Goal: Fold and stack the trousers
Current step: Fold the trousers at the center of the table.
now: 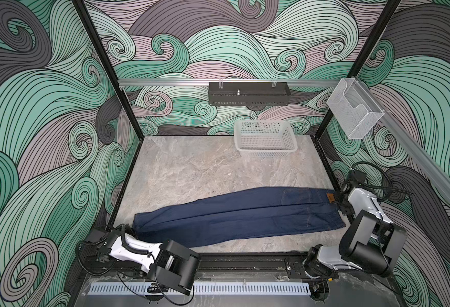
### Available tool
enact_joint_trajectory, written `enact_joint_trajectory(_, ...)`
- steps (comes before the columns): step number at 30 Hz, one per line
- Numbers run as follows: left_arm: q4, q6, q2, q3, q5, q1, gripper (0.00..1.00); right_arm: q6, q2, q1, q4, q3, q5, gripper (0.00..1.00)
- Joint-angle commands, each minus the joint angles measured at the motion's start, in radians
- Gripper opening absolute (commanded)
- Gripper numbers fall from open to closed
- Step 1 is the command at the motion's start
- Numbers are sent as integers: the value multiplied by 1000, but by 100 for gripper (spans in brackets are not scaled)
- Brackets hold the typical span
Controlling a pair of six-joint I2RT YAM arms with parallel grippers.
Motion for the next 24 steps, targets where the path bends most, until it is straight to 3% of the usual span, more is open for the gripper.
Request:
enact_joint_trajectory(1,-6,16,15,29,7,22,40,19,11,-6,-81,28,47,35)
enact_joint_trajectory(4,-28,21,31,50,16,32,61,31,10,-6,-133,42,48,54)
enact_joint_trajectory(7,-71,37,50,95,53,37,69,34,-4,-6,-182,59,44,66)
enact_joint_trajectory(12,-109,35,90,155,145,37,73,23,-93,13,-241,94,-8,70)
enact_joint_trajectory(16,-117,24,109,174,194,25,73,41,-169,105,-283,129,-22,68)
enact_joint_trajectory(20,-114,8,131,198,221,-4,73,110,-215,183,-272,109,-110,64)
enact_joint_trajectory(24,-113,22,166,225,198,-24,75,118,-217,273,-278,88,-80,65)
